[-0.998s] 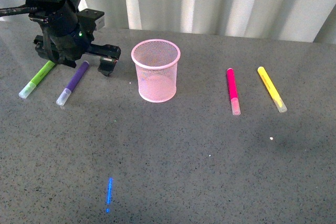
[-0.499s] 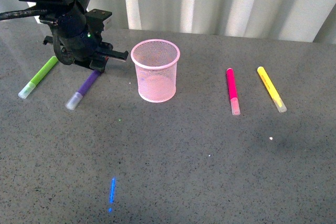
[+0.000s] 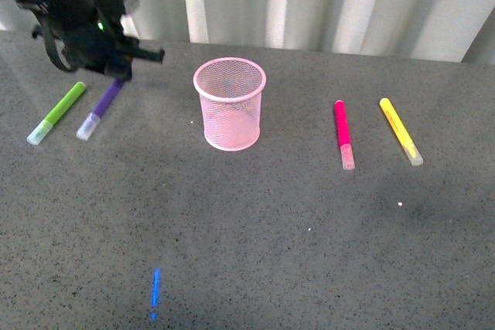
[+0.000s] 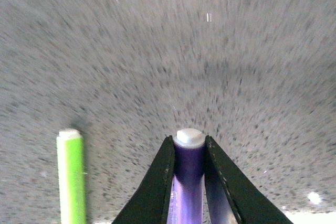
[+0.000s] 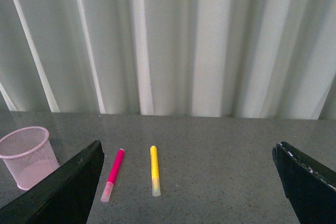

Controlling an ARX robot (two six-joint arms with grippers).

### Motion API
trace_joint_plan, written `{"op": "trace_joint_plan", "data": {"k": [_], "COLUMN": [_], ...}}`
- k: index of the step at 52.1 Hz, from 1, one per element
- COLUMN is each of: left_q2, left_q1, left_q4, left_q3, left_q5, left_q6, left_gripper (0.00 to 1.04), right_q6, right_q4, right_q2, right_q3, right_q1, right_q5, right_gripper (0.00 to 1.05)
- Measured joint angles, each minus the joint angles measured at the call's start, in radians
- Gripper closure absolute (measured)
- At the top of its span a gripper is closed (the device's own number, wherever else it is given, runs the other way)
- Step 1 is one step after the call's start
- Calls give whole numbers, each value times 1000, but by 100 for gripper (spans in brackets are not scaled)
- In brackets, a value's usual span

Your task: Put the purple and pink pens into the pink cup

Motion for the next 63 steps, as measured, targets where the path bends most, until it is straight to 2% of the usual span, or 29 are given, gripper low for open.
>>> {"op": "trace_joint_plan", "data": {"k": [10, 16, 19, 25, 33, 63], "left_q2": [-239, -478, -519, -522, -435, -242], "left_q1": [-1, -74, -104, -183, -233, -275], "left_q4": [171, 460, 541, 750, 948, 1232], "left_q3": [-93, -254, -304, -434, -537, -553], "left_q5": [82, 130, 142, 136, 89, -3], "left_q6": [-50, -151, -201, -287, -365, -511], "left_gripper": [92, 92, 92, 92, 92, 92], "right_q6": [0, 0, 0, 0, 0, 0], "right_q4": [0, 0, 0, 0, 0, 0], "right_q2": [0, 0, 0, 0, 0, 0], "right_q3": [0, 0, 0, 0, 0, 0], "right_q1": [0, 0, 0, 0, 0, 0], "right_q5": [0, 0, 0, 0, 0, 0], "right_gripper": [7, 7, 7, 7, 7, 7]}}
